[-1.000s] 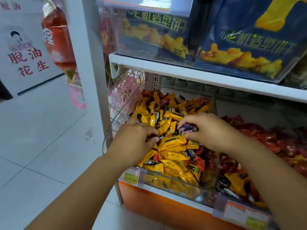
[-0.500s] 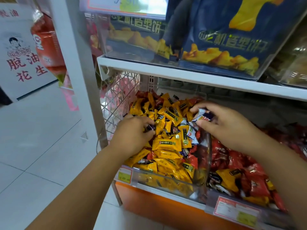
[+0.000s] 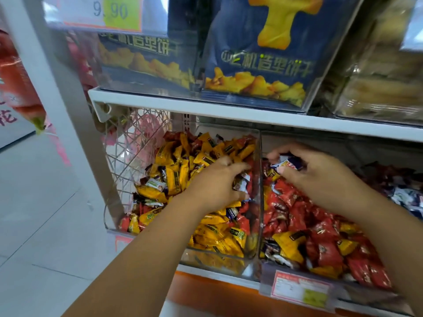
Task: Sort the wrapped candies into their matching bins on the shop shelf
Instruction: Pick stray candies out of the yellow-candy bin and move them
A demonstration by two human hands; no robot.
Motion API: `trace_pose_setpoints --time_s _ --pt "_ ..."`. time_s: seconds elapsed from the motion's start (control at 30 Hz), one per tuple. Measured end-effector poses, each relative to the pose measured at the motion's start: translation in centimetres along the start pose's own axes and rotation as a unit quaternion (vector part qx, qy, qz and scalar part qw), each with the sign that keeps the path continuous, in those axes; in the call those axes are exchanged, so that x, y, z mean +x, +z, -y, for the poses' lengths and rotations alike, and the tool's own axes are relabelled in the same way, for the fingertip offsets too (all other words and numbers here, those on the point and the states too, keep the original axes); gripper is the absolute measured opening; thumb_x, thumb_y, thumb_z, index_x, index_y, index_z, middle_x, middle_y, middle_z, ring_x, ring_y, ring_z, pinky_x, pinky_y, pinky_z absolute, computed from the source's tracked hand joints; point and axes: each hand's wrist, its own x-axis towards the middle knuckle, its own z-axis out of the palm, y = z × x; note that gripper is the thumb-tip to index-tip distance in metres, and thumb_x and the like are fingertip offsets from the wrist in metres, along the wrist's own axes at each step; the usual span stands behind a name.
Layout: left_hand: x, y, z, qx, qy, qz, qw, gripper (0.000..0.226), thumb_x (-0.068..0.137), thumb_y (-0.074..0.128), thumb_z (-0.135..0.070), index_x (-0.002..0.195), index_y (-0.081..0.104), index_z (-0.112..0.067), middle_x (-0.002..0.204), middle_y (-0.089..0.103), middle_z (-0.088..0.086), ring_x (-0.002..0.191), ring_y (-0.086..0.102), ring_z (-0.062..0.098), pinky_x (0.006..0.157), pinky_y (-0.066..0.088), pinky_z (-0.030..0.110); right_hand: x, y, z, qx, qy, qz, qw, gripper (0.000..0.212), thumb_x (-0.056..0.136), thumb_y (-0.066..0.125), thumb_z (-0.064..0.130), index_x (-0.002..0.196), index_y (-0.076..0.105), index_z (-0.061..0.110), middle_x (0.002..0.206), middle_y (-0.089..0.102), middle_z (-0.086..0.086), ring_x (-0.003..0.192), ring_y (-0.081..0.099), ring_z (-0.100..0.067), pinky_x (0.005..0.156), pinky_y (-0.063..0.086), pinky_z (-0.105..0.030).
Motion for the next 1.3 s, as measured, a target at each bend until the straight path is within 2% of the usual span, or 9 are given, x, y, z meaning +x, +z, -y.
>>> trace_pose_setpoints --time_s 0.17,0.4,0.53,0.63,0.73,0.83,0.97,1.13,1.3 --pt "0.4 0.9 -0.4 0.05 -0.006 -0.044 0.998 0.051 0.085 0.066 -0.048 0.133 0.05 -0.04 0.123 0.045 -0.005 0.109 0.053 0.016 0.071 0.037 0.025 -0.8 -0.2 -0.8 0.009 -0.009 0.018 1.0 0.025 0.094 0.058 0.016 0.102 0.062 0.039 0.079 0.06 0.027 0.064 0.053 0.009 0.059 0.038 -0.008" --pt "-0.6 0.3 0.5 -0.091 -0.022 -0.07 0.993 0.032 0.091 0.064 -0.036 0.122 0.062 -0.032 0.121 0.054 -0.004 0.102 0.052 0.012 0.08 0.039 0.022 -1.1 -0.3 -1.1 0.022 -0.013 0.022 0.999 0.024 0.095 0.057 0.016 0.104 0.061 0.038 0.062 0.055 0.032 0.047 0.044 -0.002 0.047 0.032 -0.013" --pt "-1.7 -1.3 0.6 -0.152 -0.02 -0.101 0.983 0.015 0.098 0.054 -0.027 0.111 0.061 -0.03 0.099 0.054 -0.005 0.072 0.048 -0.004 0.056 0.032 0.008 -1.1 -0.2 -1.2 0.031 -0.014 0.017 0.999 0.025 0.095 0.058 0.018 0.107 0.061 0.04 0.061 0.054 0.032 0.044 0.04 -0.004 0.046 0.031 -0.014" --pt "-2.8 -2.9 -0.5 -0.223 -0.017 -0.119 0.967 0.014 0.101 0.047 -0.023 0.105 0.061 -0.023 0.065 0.048 -0.009 0.04 0.039 0.004 0.039 0.024 0.013 -1.6 -0.4 -1.2 0.032 -0.005 0.014 0.999 0.026 0.094 0.059 0.021 0.109 0.059 0.043 0.064 0.056 0.029 0.047 0.044 -0.005 0.047 0.033 -0.016" --pt "-4.3 -3.7 -2.8 -0.204 0.032 -0.113 0.972 0.012 0.1 0.049 -0.026 0.103 0.06 -0.028 0.074 0.054 -0.015 0.048 0.047 -0.001 0.045 0.031 0.013 -3.0 -0.9 -1.3 0.059 0.007 0.012 0.998 0.032 0.091 0.062 0.023 0.109 0.058 0.049 0.082 0.065 0.019 0.068 0.063 -0.011 0.07 0.053 -0.031" --pt "-5.1 -3.3 -6.1 -0.229 0.066 -0.089 0.967 0.009 0.097 0.056 -0.023 0.1 0.062 -0.029 0.067 0.055 -0.02 0.048 0.045 -0.003 0.047 0.03 0.011 -5.5 -2.6 -2.4 0.079 0.029 -0.002 0.996 0.036 0.089 0.066 0.024 0.107 0.058 0.054 0.085 0.07 0.003 0.079 0.069 -0.027 0.075 0.056 -0.05" --pt "-3.8 -1.7 -11.7 -0.214 0.126 -0.091 0.964 0.009 0.094 0.061 -0.025 0.097 0.061 -0.033 0.078 0.057 -0.024 0.067 0.052 -0.011 0.058 0.034 0.008 -10.0 -6.2 -4.9 0.09 0.07 -0.063 0.991 0.033 0.089 0.067 0.023 0.105 0.06 0.051 0.086 0.07 0.011 0.077 0.069 -0.006 0.077 0.056 -0.042" --pt "0.5 1.8 -19.2 -0.207 0.189 -0.074 0.957 0.014 0.093 0.063 -0.027 0.106 0.064 -0.025 0.097 0.066 -0.013 0.088 0.058 0.001 0.073 0.039 0.008 -14.3 -10.3 -9.7 0.079 0.122 -0.124 0.982 0.034 0.091 0.064 0.02 0.097 0.061 0.053 0.096 0.068 0.013 0.084 0.068 -0.021 0.079 0.055 -0.047" --pt "5.1 5.2 -25.5 -0.152 0.231 -0.051 0.96 0.026 0.094 0.061 -0.029 0.118 0.062 -0.021 0.114 0.065 -0.003 0.105 0.056 0.01 0.08 0.038 0.018 -14.9 -12.7 -14.3 0.011 0.157 -0.167 0.973 0.029 0.092 0.061 0.013 0.099 0.06 0.041 0.103 0.064 0.015 0.089 0.058 -0.004 0.071 0.043 -0.017"
